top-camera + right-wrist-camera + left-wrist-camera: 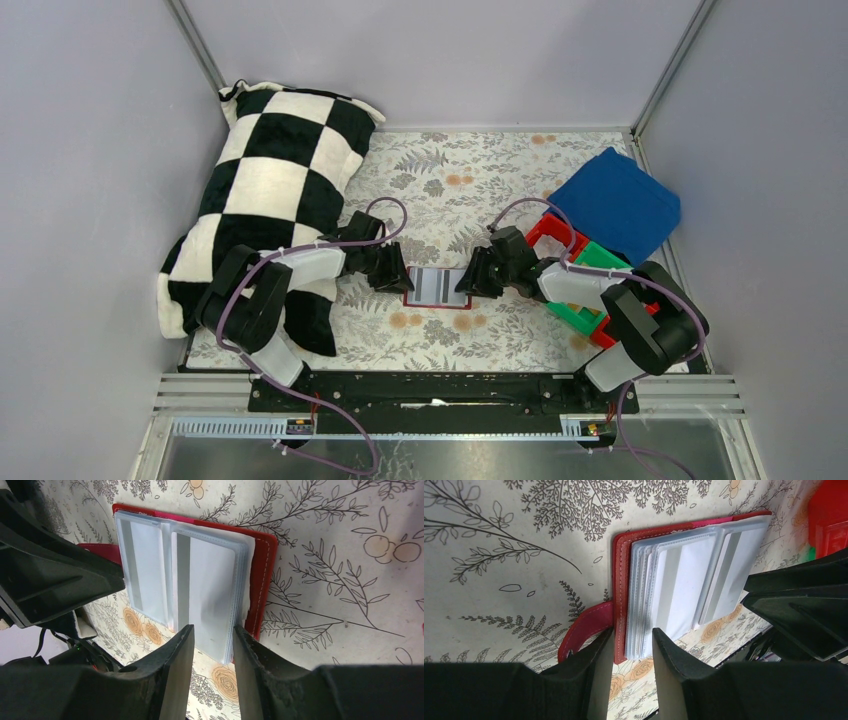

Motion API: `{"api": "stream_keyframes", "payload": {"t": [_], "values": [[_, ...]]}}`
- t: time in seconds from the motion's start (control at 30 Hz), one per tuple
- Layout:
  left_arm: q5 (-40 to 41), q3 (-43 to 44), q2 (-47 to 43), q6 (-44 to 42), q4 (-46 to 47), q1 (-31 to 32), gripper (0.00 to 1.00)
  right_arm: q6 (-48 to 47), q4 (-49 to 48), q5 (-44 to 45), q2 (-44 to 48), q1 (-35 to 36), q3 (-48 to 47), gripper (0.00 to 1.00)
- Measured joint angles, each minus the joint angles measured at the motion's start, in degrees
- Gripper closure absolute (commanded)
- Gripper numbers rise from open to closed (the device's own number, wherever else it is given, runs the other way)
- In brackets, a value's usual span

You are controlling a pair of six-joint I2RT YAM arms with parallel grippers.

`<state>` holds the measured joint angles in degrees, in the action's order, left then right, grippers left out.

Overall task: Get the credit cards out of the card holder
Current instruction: Remove the credit card from the card holder.

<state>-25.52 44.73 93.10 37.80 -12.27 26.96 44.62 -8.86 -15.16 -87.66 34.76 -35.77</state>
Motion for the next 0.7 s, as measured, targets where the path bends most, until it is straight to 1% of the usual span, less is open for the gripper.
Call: {"api": "stream_keyframes", "payload": {"t": [0.7], "values": [[-0.31, 0.02, 0.17, -0.02, 0.42, 0.22, 0.62, 0.28, -2.14, -4.57, 0.04, -0.04, -0.76, 0.6]]}}
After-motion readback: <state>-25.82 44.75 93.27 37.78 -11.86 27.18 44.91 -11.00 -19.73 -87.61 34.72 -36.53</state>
